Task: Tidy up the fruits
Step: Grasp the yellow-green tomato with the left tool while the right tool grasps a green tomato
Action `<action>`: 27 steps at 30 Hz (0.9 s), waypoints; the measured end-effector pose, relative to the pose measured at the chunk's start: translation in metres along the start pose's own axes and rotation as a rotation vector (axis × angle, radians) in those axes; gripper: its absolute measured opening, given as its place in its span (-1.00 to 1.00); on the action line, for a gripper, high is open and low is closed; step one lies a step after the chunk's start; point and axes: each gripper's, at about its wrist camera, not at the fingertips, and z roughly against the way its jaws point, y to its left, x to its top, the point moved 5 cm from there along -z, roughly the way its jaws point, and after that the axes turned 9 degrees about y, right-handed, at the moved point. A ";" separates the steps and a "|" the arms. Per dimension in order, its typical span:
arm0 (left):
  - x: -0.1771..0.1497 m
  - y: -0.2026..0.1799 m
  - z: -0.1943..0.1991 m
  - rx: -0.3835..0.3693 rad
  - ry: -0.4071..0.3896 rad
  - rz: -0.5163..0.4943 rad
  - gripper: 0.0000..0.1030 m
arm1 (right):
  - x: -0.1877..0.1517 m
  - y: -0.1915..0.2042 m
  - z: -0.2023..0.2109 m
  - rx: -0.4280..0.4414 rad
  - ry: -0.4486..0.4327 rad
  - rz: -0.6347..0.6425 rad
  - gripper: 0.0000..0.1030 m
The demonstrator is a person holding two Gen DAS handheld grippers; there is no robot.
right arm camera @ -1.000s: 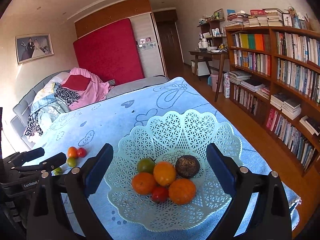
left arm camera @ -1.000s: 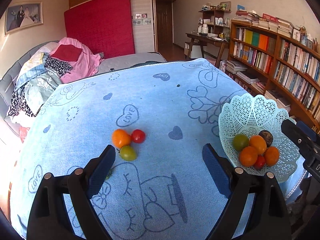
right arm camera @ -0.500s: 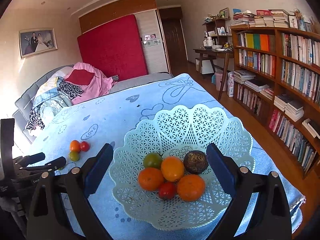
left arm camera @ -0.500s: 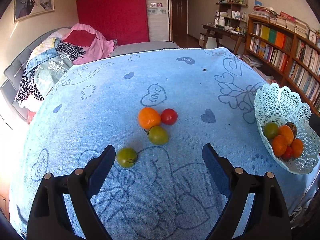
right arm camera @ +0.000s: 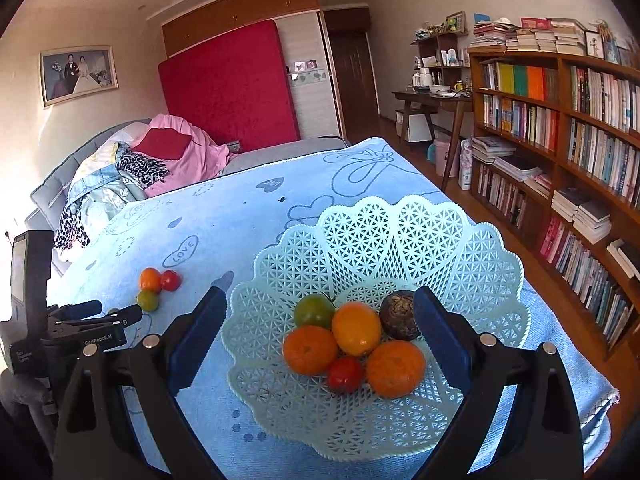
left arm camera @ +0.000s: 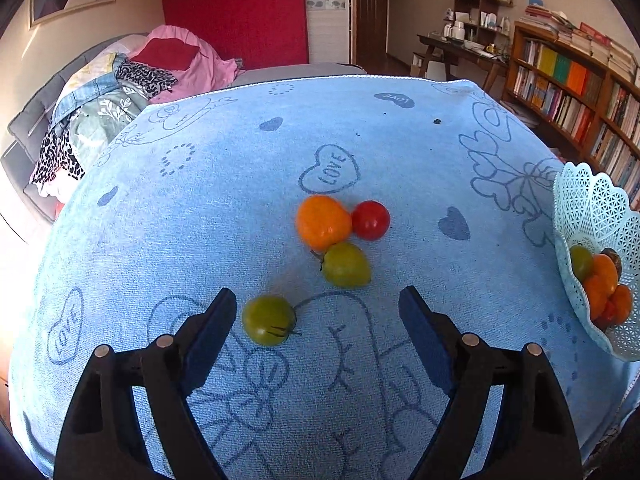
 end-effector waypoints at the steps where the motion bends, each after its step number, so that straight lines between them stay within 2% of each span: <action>1: 0.001 0.000 -0.002 0.002 0.003 -0.001 0.57 | 0.000 0.000 0.000 -0.001 0.001 0.001 0.85; 10: 0.016 -0.002 -0.018 -0.012 0.017 -0.005 0.27 | 0.005 0.017 0.000 -0.002 -0.013 0.043 0.85; 16: 0.023 -0.006 -0.025 -0.036 0.014 -0.026 0.00 | 0.012 0.040 -0.006 0.035 -0.008 0.080 0.85; 18: 0.024 -0.007 -0.029 -0.044 0.018 -0.031 -0.18 | 0.015 0.049 -0.010 0.050 -0.006 0.090 0.85; 20: 0.024 -0.007 -0.032 -0.061 0.027 -0.035 -0.26 | 0.018 0.058 -0.015 0.065 -0.001 0.103 0.85; 27: 0.022 0.005 -0.024 -0.079 0.000 -0.022 -0.31 | 0.022 0.088 -0.038 0.118 0.051 0.139 0.85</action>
